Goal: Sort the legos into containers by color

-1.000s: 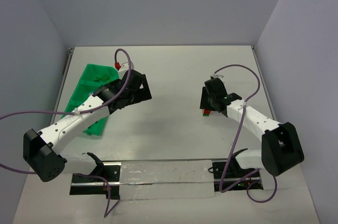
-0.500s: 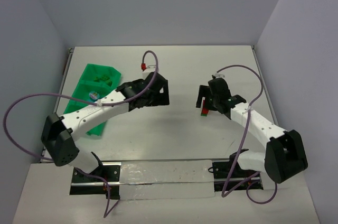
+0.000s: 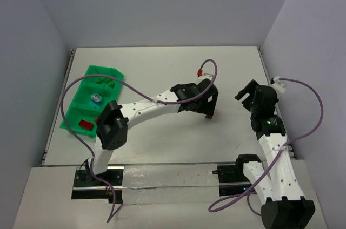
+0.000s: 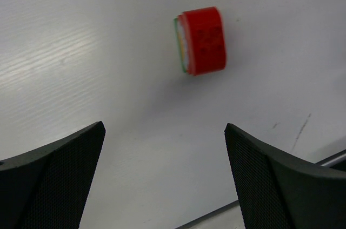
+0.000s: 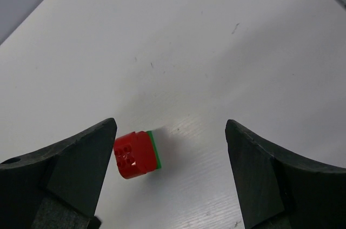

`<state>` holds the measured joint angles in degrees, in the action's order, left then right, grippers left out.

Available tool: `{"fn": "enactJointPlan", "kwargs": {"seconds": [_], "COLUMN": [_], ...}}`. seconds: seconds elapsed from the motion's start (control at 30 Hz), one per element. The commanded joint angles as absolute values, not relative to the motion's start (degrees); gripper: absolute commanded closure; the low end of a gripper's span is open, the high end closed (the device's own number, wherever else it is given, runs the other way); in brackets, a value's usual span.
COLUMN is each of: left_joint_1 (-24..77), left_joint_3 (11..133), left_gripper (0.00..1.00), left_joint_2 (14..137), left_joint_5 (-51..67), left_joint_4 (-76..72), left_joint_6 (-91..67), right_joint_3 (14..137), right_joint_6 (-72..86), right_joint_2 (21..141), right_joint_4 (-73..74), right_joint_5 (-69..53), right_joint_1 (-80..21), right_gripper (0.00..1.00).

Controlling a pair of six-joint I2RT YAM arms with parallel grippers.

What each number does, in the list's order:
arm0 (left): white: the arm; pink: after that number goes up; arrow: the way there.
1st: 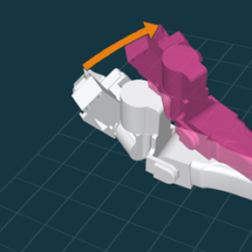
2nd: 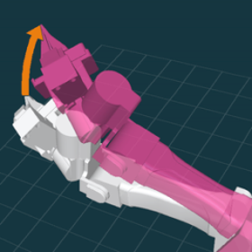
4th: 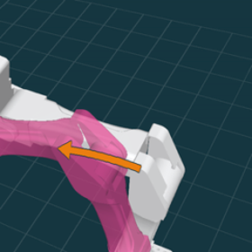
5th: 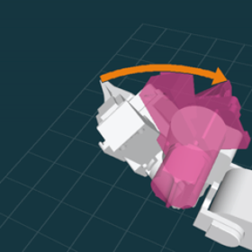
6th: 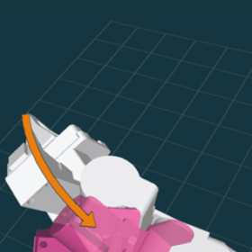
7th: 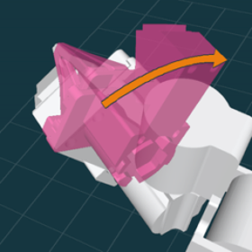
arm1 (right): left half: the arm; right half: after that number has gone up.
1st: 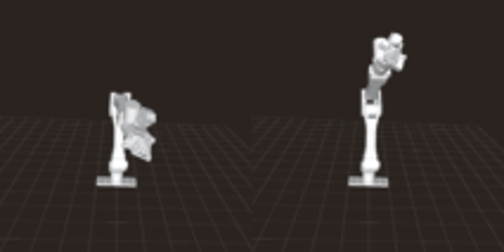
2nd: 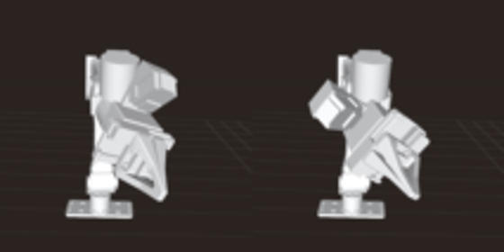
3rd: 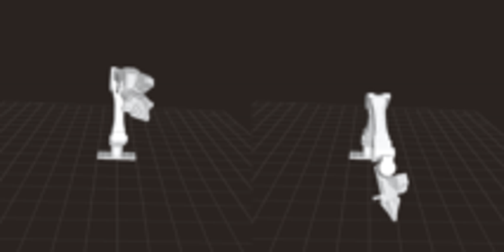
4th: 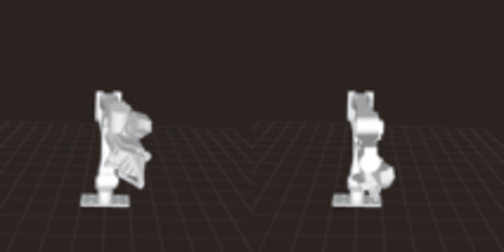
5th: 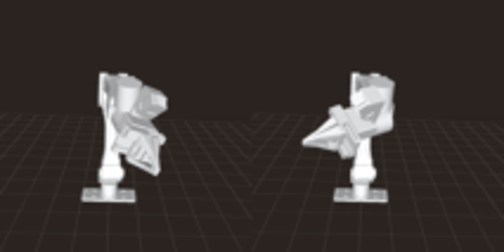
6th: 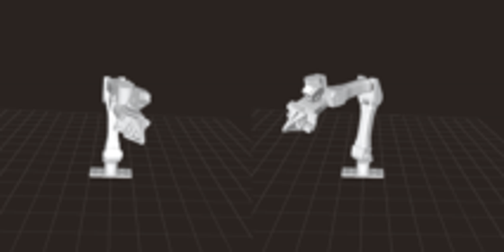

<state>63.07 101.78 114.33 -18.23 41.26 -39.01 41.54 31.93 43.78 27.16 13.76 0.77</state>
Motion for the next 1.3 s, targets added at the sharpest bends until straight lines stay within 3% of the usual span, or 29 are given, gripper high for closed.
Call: {"fn": "enactJointPlan", "kwargs": {"seconds": [0.0, 0.2, 0.4, 0.57, 0.63, 0.67, 0.73, 0.87, 0.93, 1.1, 1.27], "left_joint_1": [64.58, 65.13, 65.13, 65.13, 65.13, 65.13, 65.13, 65.13, 65.13, 63.10, 54.42], "left_joint_3": [113.07, 124.30, 127.89, 130.08, 129.73, 129.73, 128.28, 127.53, 126.58, 112.96, 87.42], "left_gripper": [0.01, 0.01, 0.04, 0.24, 0.37, 0.37, 0.56, 0.78, 0.96, 1.00, 1.00], "left_joint_2": [121.62, 131.77, 135.89, 138.25, 138.17, 138.08, 137.47, 136.94, 135.32, 124.59, 99.68], "left_joint_5": [-15.97, -16.99, -19.25, -19.26, -19.16, -19.16, -19.11, -19.93, -22.09, -21.39, -4.72], "left_joint_4": [41.39, 44.65, 44.66, 45.02, 44.74, 44.74, 44.05, 44.72, 45.42, 40.96, 24.45], "left_joint_6": [-38.24, -37.53, -36.92, -36.91, -36.91, -36.91, -36.74, -36.91, -37.13, -38.32, -39.10], "right_joint_3": [41.92, 41.83, 41.40, 41.32, 41.31, 41.31, 41.13, 40.96, 40.96, 40.82, 39.01], "right_joint_6": [34.34, 34.55, 34.98, 34.81, 34.98, 34.98, 34.98, 35.07, 35.00, 33.97, 28.90], "right_joint_2": [40.18, 38.49, 37.88, 37.44, 37.27, 37.27, 37.18, 37.09, 37.02, 37.09, 37.75], "right_joint_4": [29.61, 29.62, 29.18, 29.09, 29.01, 29.00, 28.92, 28.87, 28.84, 28.39, 21.26], "right_joint_5": [17.74, 16.95, 15.38, 15.12, 15.03, 14.95, 14.69, 14.37, 14.04, 11.47, -4.20], "right_joint_1": [2.24, 2.46, 2.46, 2.46, 2.46, 2.46, 2.46, 2.46, 2.46, 2.46, 2.33], "right_gripper": [0.11, 0.11, 0.11, 0.11, 0.11, 0.11, 0.11, 0.11, 0.11, 0.11, 0.12]}}
